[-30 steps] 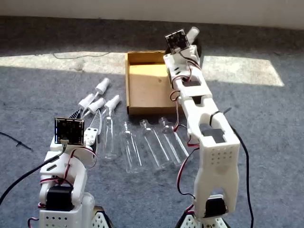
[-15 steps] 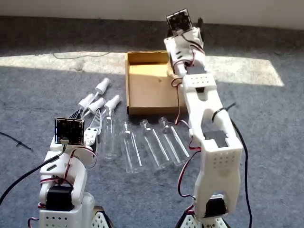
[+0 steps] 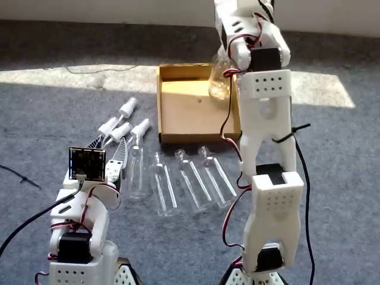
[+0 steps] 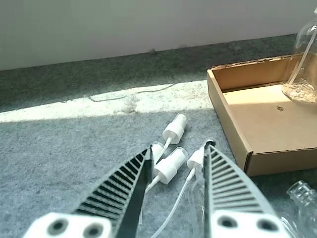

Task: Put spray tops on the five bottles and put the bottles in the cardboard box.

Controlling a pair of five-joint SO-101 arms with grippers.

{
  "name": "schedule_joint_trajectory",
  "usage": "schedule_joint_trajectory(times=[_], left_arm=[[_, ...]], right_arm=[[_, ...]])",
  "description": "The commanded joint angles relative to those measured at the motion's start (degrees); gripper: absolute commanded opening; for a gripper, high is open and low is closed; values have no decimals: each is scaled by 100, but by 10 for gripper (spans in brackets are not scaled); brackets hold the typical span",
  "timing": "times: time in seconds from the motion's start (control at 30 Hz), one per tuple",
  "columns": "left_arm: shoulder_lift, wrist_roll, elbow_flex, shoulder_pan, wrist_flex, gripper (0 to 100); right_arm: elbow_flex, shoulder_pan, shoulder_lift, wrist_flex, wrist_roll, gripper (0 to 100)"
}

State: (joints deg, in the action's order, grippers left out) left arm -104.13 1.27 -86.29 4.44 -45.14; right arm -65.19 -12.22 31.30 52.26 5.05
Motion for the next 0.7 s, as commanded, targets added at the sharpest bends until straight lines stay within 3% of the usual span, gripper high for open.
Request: schedule_joint_trajectory(times=[0.0, 0.13, 0.23, 0.43, 0.67], left_arm=[[-57, -9, 22, 22, -18, 168], [-57, 0, 13, 48, -18, 168], [-57, 9, 22, 57, -18, 168], [-57, 26, -101, 57, 88, 168], [-48, 26, -154, 57, 105, 168]], right_arm=[[-1815, -57, -444, 2967, -457, 307], [-3196, -330, -426, 4760, -352, 308], [-2897, -295, -462, 4910, 211, 308], [-514, -374, -848, 4910, 545, 307], [4251, -892, -3037, 4831, 1574, 307]])
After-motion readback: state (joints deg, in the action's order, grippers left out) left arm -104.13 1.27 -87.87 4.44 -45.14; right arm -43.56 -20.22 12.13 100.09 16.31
